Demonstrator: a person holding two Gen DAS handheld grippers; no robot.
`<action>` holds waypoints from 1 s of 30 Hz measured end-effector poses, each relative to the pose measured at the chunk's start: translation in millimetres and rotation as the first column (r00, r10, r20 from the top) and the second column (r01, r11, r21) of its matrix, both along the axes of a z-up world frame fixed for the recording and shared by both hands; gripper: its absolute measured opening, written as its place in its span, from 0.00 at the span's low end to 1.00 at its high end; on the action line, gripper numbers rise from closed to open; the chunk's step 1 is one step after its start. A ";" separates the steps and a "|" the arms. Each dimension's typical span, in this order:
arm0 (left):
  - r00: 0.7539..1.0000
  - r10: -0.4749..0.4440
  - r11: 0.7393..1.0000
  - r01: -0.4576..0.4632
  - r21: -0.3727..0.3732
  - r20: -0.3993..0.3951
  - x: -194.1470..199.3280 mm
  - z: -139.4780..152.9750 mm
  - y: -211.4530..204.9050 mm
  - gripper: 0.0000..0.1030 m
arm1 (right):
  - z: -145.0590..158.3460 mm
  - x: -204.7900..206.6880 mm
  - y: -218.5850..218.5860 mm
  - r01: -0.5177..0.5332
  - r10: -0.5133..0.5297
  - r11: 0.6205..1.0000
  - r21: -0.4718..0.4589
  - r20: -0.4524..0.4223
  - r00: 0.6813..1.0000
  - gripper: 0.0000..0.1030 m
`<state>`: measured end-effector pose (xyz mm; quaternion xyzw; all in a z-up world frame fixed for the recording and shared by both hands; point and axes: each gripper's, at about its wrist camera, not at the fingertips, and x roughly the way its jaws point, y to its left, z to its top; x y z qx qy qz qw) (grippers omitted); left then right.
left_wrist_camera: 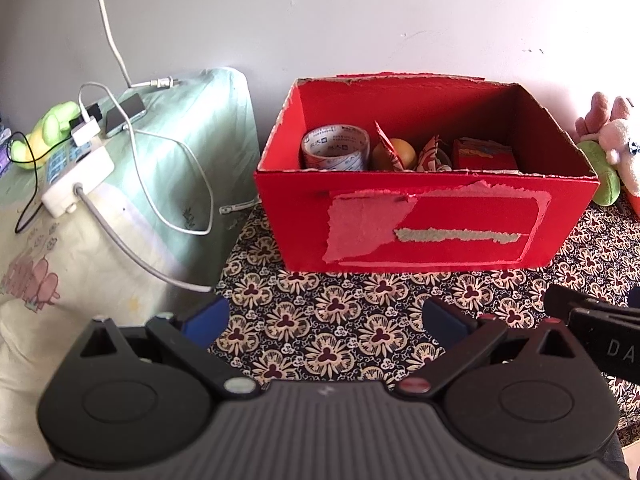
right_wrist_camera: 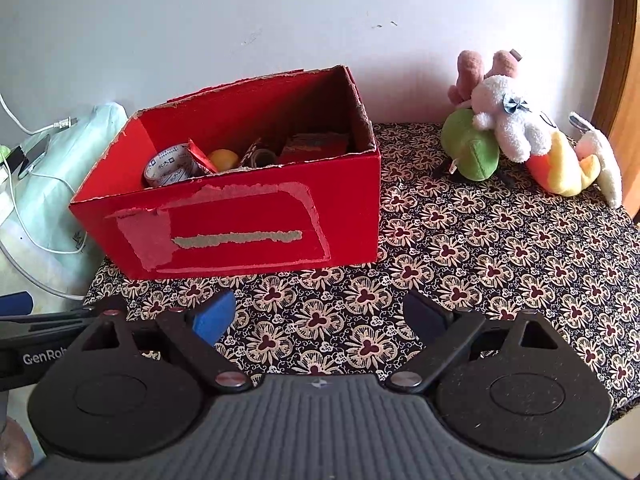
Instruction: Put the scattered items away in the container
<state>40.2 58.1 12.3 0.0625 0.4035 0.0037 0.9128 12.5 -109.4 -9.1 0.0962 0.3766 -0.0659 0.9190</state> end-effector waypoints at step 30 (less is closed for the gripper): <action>0.997 0.011 1.000 -0.011 -0.008 0.078 3.3 20.8 -2.3 0.99 | 35.4 3.8 4.4 0.000 0.008 0.998 -0.064 0.119 0.993 0.90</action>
